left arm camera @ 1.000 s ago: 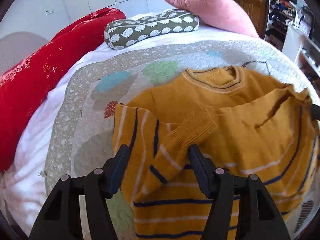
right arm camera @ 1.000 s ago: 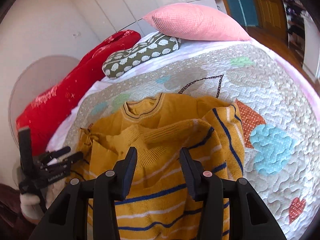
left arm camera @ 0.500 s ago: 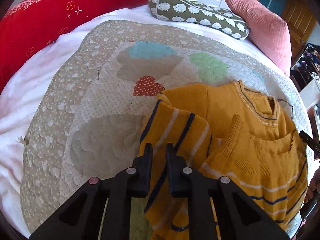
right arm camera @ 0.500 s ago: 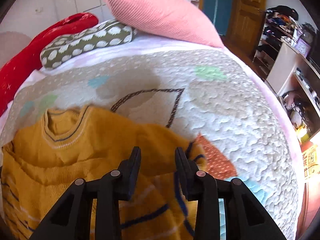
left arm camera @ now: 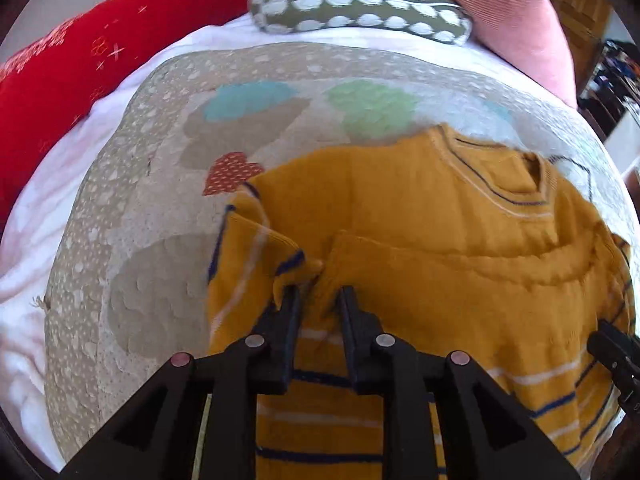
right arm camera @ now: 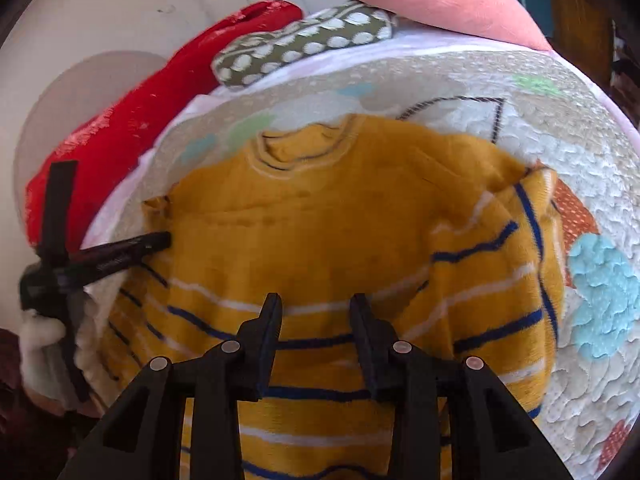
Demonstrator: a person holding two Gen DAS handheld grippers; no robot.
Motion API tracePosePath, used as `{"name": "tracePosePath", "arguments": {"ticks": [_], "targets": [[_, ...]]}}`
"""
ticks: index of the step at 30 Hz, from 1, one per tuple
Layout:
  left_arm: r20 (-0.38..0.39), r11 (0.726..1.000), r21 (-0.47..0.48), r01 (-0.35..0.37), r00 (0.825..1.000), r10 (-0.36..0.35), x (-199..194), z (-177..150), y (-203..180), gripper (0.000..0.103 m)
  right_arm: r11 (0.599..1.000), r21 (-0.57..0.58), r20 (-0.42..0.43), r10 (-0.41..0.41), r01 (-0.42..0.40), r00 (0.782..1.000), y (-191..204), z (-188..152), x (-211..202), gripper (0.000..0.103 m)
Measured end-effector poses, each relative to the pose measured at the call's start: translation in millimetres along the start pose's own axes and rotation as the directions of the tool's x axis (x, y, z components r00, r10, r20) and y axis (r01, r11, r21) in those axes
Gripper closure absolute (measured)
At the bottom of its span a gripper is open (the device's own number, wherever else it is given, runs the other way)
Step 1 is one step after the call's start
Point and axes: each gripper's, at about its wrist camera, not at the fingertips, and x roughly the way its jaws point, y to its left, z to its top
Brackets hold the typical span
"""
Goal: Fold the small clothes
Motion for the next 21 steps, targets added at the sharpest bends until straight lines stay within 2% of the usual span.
{"name": "tracePosePath", "arguments": {"ticks": [1, 2, 4, 5, 7, 8, 9, 10, 14, 19, 21], "targets": [[-0.009, 0.998, -0.041, 0.039, 0.999, -0.039, -2.6, 0.5, 9.4, 0.082, 0.999, 0.021, 0.026, -0.046, 0.045, 0.999, -9.5, -0.4, -1.5, 0.076], [-0.005, 0.994, -0.085, 0.075, 0.997, -0.075, -9.7, 0.4, 18.5, 0.082, 0.996, 0.065, 0.044, -0.056, 0.053, 0.997, -20.4, 0.7, -7.0, 0.089], [0.038, 0.990, -0.097, 0.107, 0.994, -0.103, -30.6, -5.1, 26.5, 0.082, 0.986, 0.162, 0.091, -0.042, 0.027, 0.995, -39.5, -1.8, -30.3, 0.089], [0.062, 0.990, -0.086, 0.113, 0.992, -0.107, -42.4, -10.3, 29.3, 0.082, 0.982, 0.189, 0.125, -0.035, 0.011, 0.992, -47.4, -5.0, -45.5, 0.087], [0.087, 0.989, -0.070, 0.128, 0.989, -0.121, -61.4, -22.8, 37.5, 0.078, 0.978, 0.203, 0.165, -0.083, 0.048, 0.983, -58.2, -15.1, -74.8, 0.072], [0.089, 0.986, -0.069, 0.149, 0.986, -0.143, -68.4, -31.2, 41.7, 0.070, 0.976, 0.206, 0.182, -0.103, 0.065, 0.978, -63.4, -22.5, -87.4, 0.062], [0.087, 0.982, -0.071, 0.177, 0.981, -0.171, -73.9, -42.0, 47.0, 0.065, 0.975, 0.210, 0.194, -0.107, 0.065, 0.975, -70.0, -31.1, -98.8, 0.058], [0.084, 0.978, -0.071, 0.196, 0.978, -0.190, -77.0, -52.7, 50.7, 0.057, 0.974, 0.218, 0.194, -0.105, 0.062, 0.975, -76.5, -40.1, -107.8, 0.057], [0.050, 0.973, -0.048, 0.224, 0.974, -0.221, -71.4, -90.8, 57.9, 0.056, 0.969, 0.243, 0.174, -0.086, 0.042, 0.981, -97.8, -77.9, -128.4, 0.057], [-0.016, 0.952, -0.005, 0.307, 0.951, -0.308, -52.8, -122.5, 47.3, 0.047, 0.959, 0.283, 0.147, -0.075, 0.031, 0.986, -109.0, -105.8, -124.9, 0.057], [-0.008, 0.958, 0.029, 0.286, 0.958, -0.286, -50.8, -129.5, 36.7, 0.044, 0.957, 0.288, 0.137, -0.062, 0.020, 0.989, -106.2, -111.7, -116.6, 0.057]]}}
